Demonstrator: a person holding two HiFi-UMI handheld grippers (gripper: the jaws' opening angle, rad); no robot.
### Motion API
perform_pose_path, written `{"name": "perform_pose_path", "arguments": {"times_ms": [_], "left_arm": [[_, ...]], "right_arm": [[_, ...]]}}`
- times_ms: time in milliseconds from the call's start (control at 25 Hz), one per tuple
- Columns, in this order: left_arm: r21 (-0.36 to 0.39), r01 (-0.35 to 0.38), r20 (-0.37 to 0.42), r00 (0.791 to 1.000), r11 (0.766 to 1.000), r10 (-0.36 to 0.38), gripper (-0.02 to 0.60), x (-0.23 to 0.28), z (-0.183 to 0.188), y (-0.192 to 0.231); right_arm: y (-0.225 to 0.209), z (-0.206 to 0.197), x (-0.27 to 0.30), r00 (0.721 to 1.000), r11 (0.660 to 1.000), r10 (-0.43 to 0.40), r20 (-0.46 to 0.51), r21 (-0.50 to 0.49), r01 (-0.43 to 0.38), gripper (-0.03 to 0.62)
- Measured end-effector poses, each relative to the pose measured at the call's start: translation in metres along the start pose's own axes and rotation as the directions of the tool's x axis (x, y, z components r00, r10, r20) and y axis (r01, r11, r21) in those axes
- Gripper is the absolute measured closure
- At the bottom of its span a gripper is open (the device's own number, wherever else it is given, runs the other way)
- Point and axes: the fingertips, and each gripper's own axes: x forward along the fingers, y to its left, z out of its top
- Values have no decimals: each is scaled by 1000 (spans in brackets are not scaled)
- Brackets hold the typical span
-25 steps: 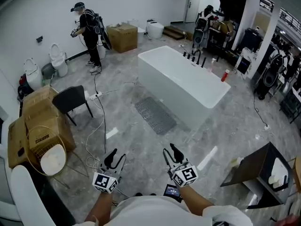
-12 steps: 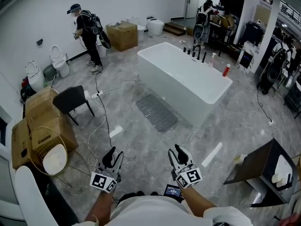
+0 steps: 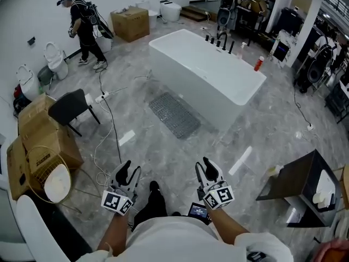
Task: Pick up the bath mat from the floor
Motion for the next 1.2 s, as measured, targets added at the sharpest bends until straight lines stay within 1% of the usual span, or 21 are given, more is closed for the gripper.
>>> {"name": "perform_pose_path", "arguments": {"times_ms": [80, 160, 240, 440, 560, 680, 800, 920, 1040, 1200], "left_arm": [[-15, 14, 5, 1000, 1000, -14, 408, 23, -5, 21], [-34, 26, 4, 1000, 999, -26, 407, 45, -10, 46], [-54, 39, 5, 999, 998, -39, 405, 66, -11, 75], [-84, 51, 18, 999, 995, -49, 400, 107, 4, 163], [-77, 59, 11, 998, 995, -58, 399, 128, 7, 205], [-66, 64, 5, 998, 996, -64, 399, 149, 6, 242], [-79, 62, -3, 998, 995, -63, 399, 171, 2, 265], [-87, 70, -15, 997, 994, -71, 400, 195, -6, 282], [-83, 95, -17, 995, 992, -97, 400, 230, -6, 302], [-73, 103, -28, 994, 992, -105, 400, 278, -8, 332]], "right_arm": [[-12, -4, 24, 1000, 1000, -26, -17, -10, 26, 434], [-20, -10, 54, 998, 999, -30, -46, -33, 29, 434], [-21, -11, 91, 998, 999, -15, -60, -52, 12, 433], [-5, 7, 203, 999, 995, 31, -42, -93, -34, 421], [0, 10, 254, 998, 992, 44, -38, -114, -48, 418], [-1, 3, 290, 999, 993, 30, -40, -115, -35, 416], [-11, -4, 312, 998, 993, 7, -64, -119, -15, 416], [-32, -14, 332, 997, 994, -19, -78, -104, 10, 416], [-59, -21, 363, 997, 996, -36, -64, -83, 31, 416], [-90, -28, 416, 998, 998, -41, -42, -58, 38, 416]]}}
